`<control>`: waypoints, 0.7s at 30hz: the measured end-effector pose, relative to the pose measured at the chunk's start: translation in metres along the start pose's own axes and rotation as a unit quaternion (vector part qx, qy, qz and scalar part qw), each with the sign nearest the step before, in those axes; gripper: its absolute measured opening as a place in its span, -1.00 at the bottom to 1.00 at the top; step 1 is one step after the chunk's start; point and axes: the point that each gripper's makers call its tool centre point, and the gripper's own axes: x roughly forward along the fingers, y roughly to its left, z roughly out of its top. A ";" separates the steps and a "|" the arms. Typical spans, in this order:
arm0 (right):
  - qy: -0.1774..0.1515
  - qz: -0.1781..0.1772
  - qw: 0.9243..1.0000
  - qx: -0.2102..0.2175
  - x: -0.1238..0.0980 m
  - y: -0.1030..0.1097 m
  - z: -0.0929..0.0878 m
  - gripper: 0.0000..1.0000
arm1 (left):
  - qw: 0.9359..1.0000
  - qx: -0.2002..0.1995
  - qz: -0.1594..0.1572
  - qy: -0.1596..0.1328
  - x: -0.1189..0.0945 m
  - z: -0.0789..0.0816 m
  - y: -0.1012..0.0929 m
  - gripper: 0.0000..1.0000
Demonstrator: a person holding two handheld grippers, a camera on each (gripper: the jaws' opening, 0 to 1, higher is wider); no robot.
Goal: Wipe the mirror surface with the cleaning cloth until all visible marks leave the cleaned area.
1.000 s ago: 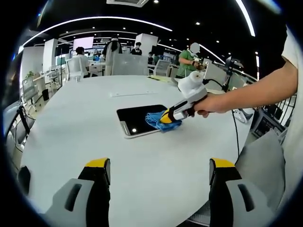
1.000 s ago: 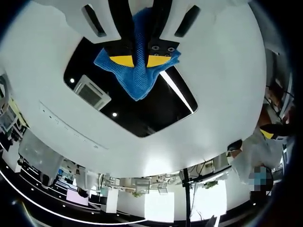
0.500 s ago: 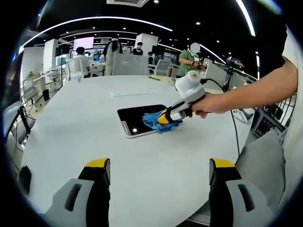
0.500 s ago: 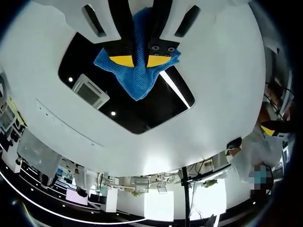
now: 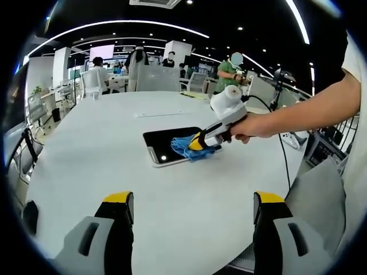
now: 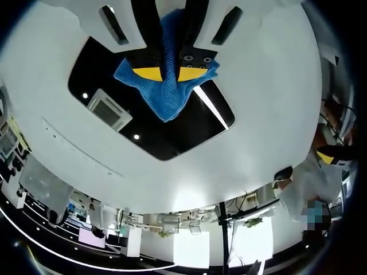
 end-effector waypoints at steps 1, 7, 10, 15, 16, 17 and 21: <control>0.000 0.000 1.000 0.000 0.000 0.001 0.001 -0.93 | 1.000 0.000 0.000 0.000 0.000 0.000 0.000 0.74; 0.003 0.000 1.000 -0.008 0.000 0.002 0.004 -0.93 | 1.000 0.000 0.001 0.000 0.000 0.001 0.000 0.74; 0.002 -0.002 1.000 -0.003 0.001 0.000 0.004 -0.94 | 1.000 0.000 0.002 0.002 0.000 0.000 0.001 0.74; 0.000 -0.009 1.000 0.003 0.007 -0.007 0.005 -0.94 | 1.000 0.001 0.001 0.002 0.001 0.002 0.002 0.74; 0.000 -0.009 1.000 0.003 0.007 -0.007 0.005 -0.94 | 1.000 0.001 0.001 0.002 0.001 0.002 0.002 0.74; 0.000 -0.010 1.000 0.002 0.007 -0.008 0.006 -0.94 | 1.000 0.001 0.001 0.002 0.001 0.002 0.002 0.74; 0.000 -0.010 1.000 0.000 0.011 -0.012 0.006 -0.93 | 1.000 0.001 0.001 0.002 0.001 0.002 0.003 0.74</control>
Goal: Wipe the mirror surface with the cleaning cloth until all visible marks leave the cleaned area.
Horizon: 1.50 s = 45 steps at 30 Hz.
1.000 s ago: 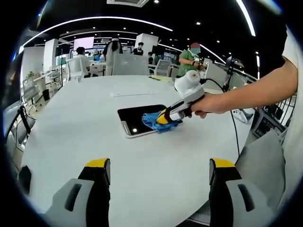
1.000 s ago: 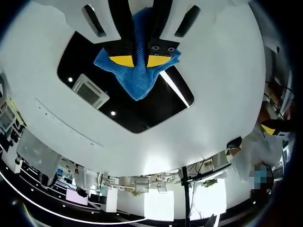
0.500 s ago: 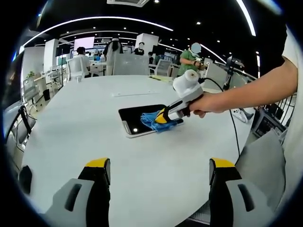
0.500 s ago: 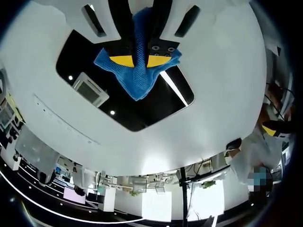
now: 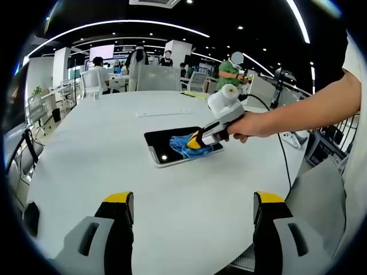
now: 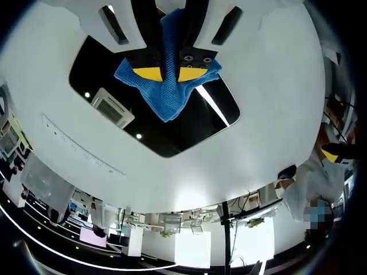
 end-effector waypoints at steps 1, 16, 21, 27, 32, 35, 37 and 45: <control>0.001 0.000 1.000 -0.001 0.003 -0.003 0.000 -0.93 | 1.000 0.000 0.000 0.000 0.000 0.000 0.000 0.74; 0.001 -0.009 1.000 -0.002 0.018 -0.020 0.002 -0.93 | 1.000 -0.004 0.006 0.002 -0.003 -0.004 0.004 0.73; -0.001 -0.009 1.000 0.000 0.020 -0.025 0.003 -0.93 | 1.000 -0.006 0.006 0.002 -0.003 -0.004 0.005 0.73; 0.001 -0.013 1.000 -0.001 0.022 -0.026 0.004 -0.93 | 1.000 -0.005 0.004 0.004 -0.002 -0.005 0.004 0.73; 0.003 -0.015 1.000 0.000 0.028 -0.032 0.006 -0.93 | 1.000 -0.004 0.004 0.004 -0.001 -0.005 0.004 0.73; 0.004 -0.016 1.000 0.000 0.029 -0.034 0.008 -0.93 | 1.000 -0.002 0.005 0.005 -0.001 -0.005 0.004 0.73; 0.006 -0.018 1.000 0.000 0.031 -0.036 0.009 -0.93 | 1.000 -0.002 0.005 0.005 -0.001 -0.005 0.004 0.73; 0.012 -0.020 1.000 0.003 0.037 -0.044 0.011 -0.93 | 1.000 -0.003 0.004 0.005 -0.002 -0.005 0.004 0.73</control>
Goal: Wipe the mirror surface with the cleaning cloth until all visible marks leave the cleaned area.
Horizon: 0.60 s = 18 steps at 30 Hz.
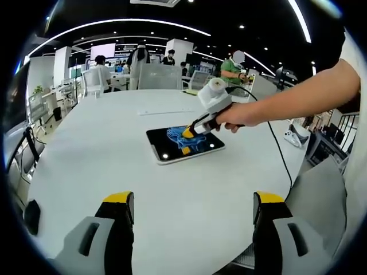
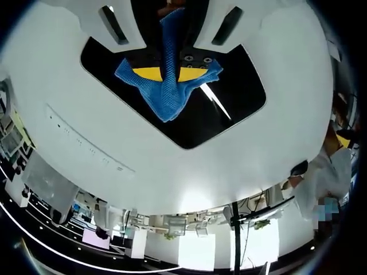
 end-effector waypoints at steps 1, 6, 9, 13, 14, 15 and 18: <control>0.000 0.000 1.000 -0.001 0.000 0.000 0.000 -0.93 | 1.000 0.000 0.000 0.001 0.000 0.000 0.000 0.73; 0.005 -0.002 1.000 -0.002 0.002 -0.004 0.003 -0.93 | 1.000 0.002 0.000 0.000 0.001 0.001 -0.001 0.73; 0.007 -0.002 1.000 -0.006 0.006 -0.008 0.005 -0.93 | 1.000 0.003 -0.001 0.000 0.001 0.001 0.000 0.73; 0.009 -0.003 1.000 -0.006 0.011 -0.014 0.007 -0.93 | 1.000 0.004 -0.001 0.001 0.001 0.001 0.000 0.73; 0.010 -0.003 1.000 -0.007 0.010 -0.014 0.008 -0.93 | 1.000 0.005 0.000 0.001 0.001 0.001 0.000 0.73; 0.011 -0.003 1.000 -0.009 0.009 -0.015 0.008 -0.93 | 1.000 0.006 0.000 0.002 0.000 0.001 0.001 0.73; 0.012 -0.005 1.000 -0.009 0.012 -0.021 0.011 -0.93 | 1.000 0.011 0.003 0.005 0.000 -0.001 0.003 0.73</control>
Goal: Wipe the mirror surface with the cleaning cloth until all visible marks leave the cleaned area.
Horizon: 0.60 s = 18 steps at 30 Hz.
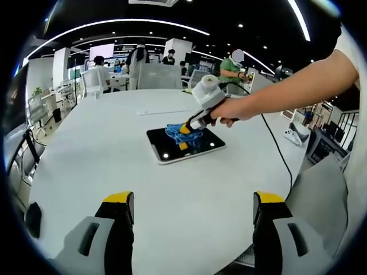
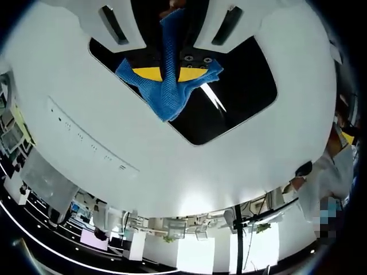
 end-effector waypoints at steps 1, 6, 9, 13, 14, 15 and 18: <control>0.000 -0.001 1.000 -0.001 0.001 -0.001 0.001 -0.93 | 1.000 0.000 0.000 0.001 0.000 -0.001 0.001 0.73; 0.003 -0.001 1.000 -0.005 0.001 -0.004 0.003 -0.93 | 1.000 0.009 0.002 0.008 0.000 -0.004 0.001 0.73; 0.005 0.000 1.000 -0.007 -0.001 -0.004 0.004 -0.93 | 1.000 0.015 0.004 0.010 0.000 -0.005 0.001 0.73; 0.007 0.000 1.000 -0.008 0.000 -0.006 0.005 -0.93 | 1.000 0.020 0.006 0.012 0.000 -0.007 0.003 0.74; 0.007 0.000 1.000 -0.008 -0.001 -0.006 0.005 -0.93 | 1.000 0.021 0.006 0.012 -0.001 -0.007 0.003 0.74; 0.007 0.001 1.000 -0.009 -0.001 -0.006 0.005 -0.93 | 1.000 0.022 0.007 0.012 -0.001 -0.006 0.004 0.74; 0.006 0.001 1.000 -0.011 0.003 -0.009 0.006 -0.93 | 1.000 0.020 0.007 0.010 -0.001 -0.006 0.003 0.74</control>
